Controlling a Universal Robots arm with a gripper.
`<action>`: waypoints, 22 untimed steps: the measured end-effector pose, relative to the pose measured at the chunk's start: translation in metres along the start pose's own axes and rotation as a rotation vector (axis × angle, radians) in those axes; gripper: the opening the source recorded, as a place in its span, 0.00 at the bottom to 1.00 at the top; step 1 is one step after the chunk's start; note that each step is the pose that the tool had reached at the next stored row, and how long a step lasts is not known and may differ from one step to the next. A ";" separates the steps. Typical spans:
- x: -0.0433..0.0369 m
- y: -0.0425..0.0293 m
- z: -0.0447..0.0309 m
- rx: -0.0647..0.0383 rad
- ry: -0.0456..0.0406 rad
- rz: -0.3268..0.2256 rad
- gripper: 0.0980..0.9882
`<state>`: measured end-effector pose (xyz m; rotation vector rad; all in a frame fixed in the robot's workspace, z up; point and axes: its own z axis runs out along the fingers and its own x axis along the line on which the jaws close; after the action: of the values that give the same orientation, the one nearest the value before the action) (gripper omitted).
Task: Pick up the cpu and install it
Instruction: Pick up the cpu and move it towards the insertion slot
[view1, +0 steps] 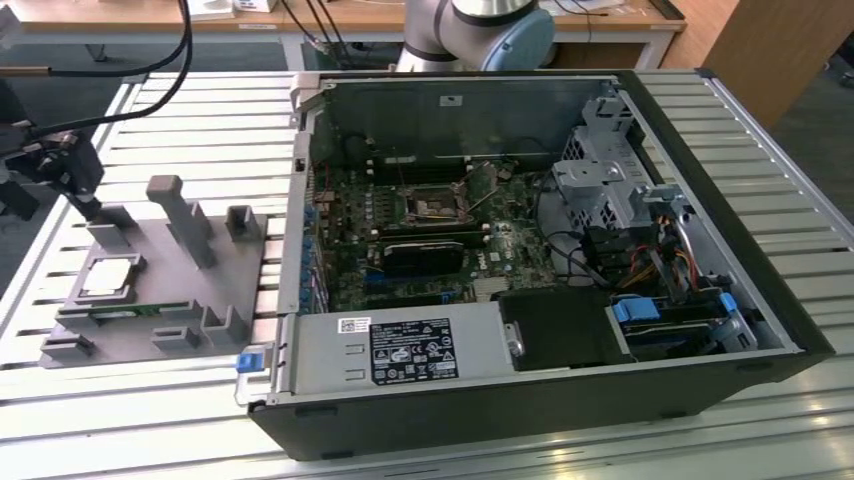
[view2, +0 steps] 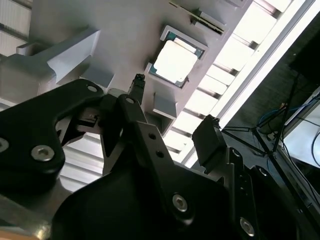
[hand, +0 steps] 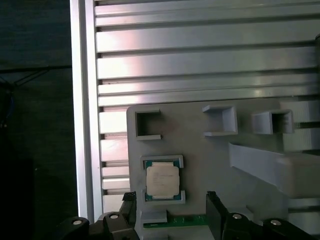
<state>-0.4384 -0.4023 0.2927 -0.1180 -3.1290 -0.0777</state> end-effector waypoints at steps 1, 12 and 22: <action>0.0000 -0.0002 0.0017 0.000 0.0001 0.000 0.63; -0.0003 -0.0016 0.0255 0.000 0.0011 0.000 0.91; -0.0003 -0.0021 0.0354 0.000 0.0013 0.000 0.91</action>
<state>-0.4385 -0.4027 0.2572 -0.1178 -3.1277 -0.0773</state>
